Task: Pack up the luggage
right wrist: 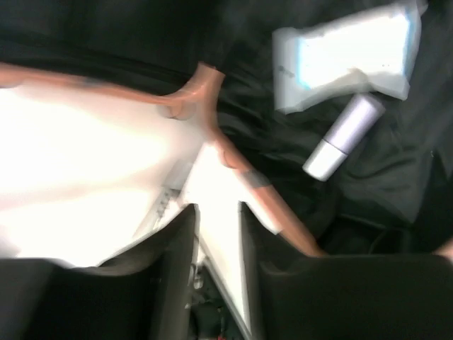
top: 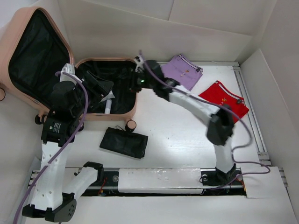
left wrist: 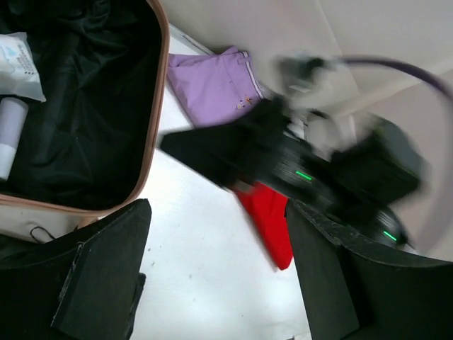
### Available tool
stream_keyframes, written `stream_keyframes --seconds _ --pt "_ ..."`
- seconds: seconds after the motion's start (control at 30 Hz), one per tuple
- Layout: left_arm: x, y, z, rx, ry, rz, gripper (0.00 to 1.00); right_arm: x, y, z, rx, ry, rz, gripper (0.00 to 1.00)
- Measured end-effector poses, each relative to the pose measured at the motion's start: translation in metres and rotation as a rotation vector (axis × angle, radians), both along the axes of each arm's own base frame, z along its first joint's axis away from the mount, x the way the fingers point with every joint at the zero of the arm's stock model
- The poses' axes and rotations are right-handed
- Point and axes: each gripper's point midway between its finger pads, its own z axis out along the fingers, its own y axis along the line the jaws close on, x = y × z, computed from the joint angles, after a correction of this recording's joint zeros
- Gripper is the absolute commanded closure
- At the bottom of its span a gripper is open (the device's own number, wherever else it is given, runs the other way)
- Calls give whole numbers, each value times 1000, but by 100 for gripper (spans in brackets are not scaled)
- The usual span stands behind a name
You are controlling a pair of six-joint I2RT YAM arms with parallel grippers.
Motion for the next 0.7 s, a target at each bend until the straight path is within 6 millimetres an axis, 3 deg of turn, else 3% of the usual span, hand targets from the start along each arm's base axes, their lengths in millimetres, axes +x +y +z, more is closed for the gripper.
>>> stream_keyframes --seconds 0.03,0.07,0.13,0.2,0.23,0.27,0.33,0.4,0.47,0.53,0.7 --pt "1 -1 0 -2 -2 -4 27 -10 -18 20 15 -28 -1 89" --pt "2 -2 -1 -4 -5 -9 27 -23 -39 41 32 -67 -3 93" --pt "7 -5 -8 -8 -2 -22 27 -54 -82 66 46 -118 -5 97" --pt "10 -8 -25 -7 31 -34 27 -80 -111 64 43 -152 -7 94" --pt "11 -9 -36 -6 54 -38 27 -97 -122 50 17 -142 7 88" --pt "12 -11 -46 -3 78 -43 27 -113 -129 28 -17 -121 25 64" --pt "12 -12 -63 0 118 -50 27 -144 -135 -29 -116 -39 74 36" --pt "11 -13 -72 2 142 -55 27 -171 -139 -98 -248 72 127 19" --pt "11 -13 -76 3 150 -58 27 -194 -148 -154 -363 180 168 17" --pt "11 -14 -76 2 149 -60 27 -204 -153 -187 -427 253 186 16" --pt "11 -14 -76 3 149 -61 27 -198 -143 -222 -465 300 189 18"
